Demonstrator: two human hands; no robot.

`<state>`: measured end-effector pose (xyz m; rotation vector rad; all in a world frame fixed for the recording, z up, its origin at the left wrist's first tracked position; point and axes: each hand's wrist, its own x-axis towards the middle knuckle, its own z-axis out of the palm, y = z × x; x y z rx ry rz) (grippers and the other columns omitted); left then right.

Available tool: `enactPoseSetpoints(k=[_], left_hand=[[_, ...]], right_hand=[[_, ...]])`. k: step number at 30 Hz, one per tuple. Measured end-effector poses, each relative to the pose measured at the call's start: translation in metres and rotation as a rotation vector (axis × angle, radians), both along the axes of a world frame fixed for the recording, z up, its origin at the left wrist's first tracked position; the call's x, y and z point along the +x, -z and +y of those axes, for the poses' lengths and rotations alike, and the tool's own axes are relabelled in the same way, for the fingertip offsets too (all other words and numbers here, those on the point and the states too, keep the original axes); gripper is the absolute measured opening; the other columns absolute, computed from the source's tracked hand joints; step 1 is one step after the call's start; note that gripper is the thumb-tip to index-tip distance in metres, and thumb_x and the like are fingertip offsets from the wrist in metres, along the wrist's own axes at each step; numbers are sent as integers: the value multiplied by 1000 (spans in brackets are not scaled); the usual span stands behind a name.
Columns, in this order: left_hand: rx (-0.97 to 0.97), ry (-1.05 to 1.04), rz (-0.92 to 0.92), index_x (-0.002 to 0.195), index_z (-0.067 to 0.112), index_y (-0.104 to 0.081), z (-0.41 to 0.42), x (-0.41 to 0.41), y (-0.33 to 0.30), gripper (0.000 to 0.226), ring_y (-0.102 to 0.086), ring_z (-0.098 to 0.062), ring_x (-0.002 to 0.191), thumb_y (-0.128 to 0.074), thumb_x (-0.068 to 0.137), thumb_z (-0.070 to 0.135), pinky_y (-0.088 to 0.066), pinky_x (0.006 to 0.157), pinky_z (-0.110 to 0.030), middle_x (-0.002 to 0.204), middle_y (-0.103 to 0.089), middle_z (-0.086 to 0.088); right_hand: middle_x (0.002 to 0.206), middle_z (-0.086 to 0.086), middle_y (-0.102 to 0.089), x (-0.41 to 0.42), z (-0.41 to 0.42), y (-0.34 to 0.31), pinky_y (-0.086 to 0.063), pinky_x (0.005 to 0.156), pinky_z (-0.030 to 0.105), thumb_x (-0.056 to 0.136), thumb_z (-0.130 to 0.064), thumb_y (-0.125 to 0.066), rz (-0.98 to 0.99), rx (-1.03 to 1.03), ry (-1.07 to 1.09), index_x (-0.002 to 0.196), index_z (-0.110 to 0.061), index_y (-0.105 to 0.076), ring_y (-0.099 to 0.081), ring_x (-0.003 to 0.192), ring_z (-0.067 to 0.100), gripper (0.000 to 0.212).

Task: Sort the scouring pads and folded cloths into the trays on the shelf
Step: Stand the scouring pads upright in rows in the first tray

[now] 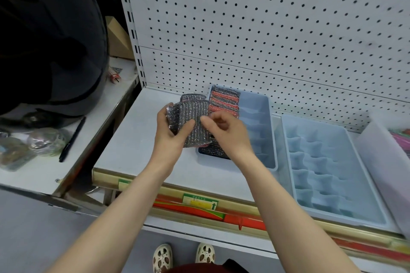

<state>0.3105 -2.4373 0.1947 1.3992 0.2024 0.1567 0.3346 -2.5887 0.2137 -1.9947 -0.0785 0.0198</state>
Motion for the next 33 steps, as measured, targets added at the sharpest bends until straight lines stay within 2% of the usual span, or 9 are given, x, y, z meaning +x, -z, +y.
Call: enactPoseSetpoints(k=[4, 8, 12, 14, 17, 23, 27, 31, 33], left_hand=[[-29, 61, -7, 138, 27, -36, -9, 4, -5, 67, -62, -16, 114, -68, 81, 36, -54, 93, -42, 123, -62, 5], [-37, 67, -11, 137, 23, -37, -8, 7, -3, 51, -61, -22, 116, -63, 93, 24, -53, 95, -49, 122, -62, 5], [36, 13, -18, 135, 26, -38, -5, 8, 3, 51, -61, -22, 112, -64, 92, 16, -49, 98, -54, 119, -61, 7], [21, -42, -4, 134, 27, -38, 0, 8, 5, 49, -61, -19, 109, -61, 94, 13, -49, 98, -54, 117, -61, 9], [-9, -110, 12, 132, 25, -40, 8, 7, 8, 45, -61, -21, 108, -60, 95, 12, -49, 98, -57, 115, -61, 9], [-43, -142, 25, 138, 19, -38, 11, -1, 9, 47, -62, -12, 103, -59, 96, 10, -51, 95, -56, 113, -60, 13], [-70, -150, 33, 135, 17, -39, 11, -6, 7, 44, -63, -9, 97, -57, 96, 9, -53, 92, -54, 111, -61, 12], [-84, -155, 40, 134, 17, -40, 12, -10, 6, 43, -63, -10, 98, -58, 96, 8, -53, 92, -52, 110, -61, 11], [-85, -149, 44, 135, 15, -40, 11, -12, 6, 45, -63, -13, 100, -59, 95, 8, -53, 94, -52, 110, -61, 11]], right_hand=[[76, -1, -65, 5, -3, -1, -54, 75, 30, 84, -27, -77, 67, 177, 28, 81, -12, -58, -61, 75, 17, 23], [98, 23, -68, 6, -15, 1, -52, 89, 58, 88, -28, -69, 104, 297, 39, 100, -3, -55, -65, 96, 42, 31], [100, 26, -64, 7, -26, 4, -50, 83, 43, 91, -34, -62, 90, 173, 58, 100, -17, -52, -61, 82, 25, 21], [97, 10, -68, 5, -37, 5, -49, 82, 34, 93, -28, -62, 43, 55, 102, 98, -26, -55, -62, 88, 15, 9], [91, -18, -64, -4, -52, 7, -44, 75, 15, 88, -19, -71, -50, -123, 87, 92, -29, -63, -58, 87, -4, 13], [82, -29, -54, -16, -48, 17, -39, 78, 25, 83, -21, -77, -213, -399, 52, 97, -20, -75, -50, 96, 10, 13], [92, -6, -72, -11, -36, 29, -42, 77, 26, 82, -16, -77, -328, -498, 0, 93, -17, -75, -58, 92, 15, 11], [93, -2, -72, -12, -32, 51, -50, 70, 35, 84, -17, -74, -309, -739, -111, 94, -18, -73, -61, 93, 22, 10], [93, -2, -71, -11, -32, 51, -49, 69, 34, 85, -22, -73, -307, -748, -101, 94, -19, -73, -59, 93, 21, 9]])
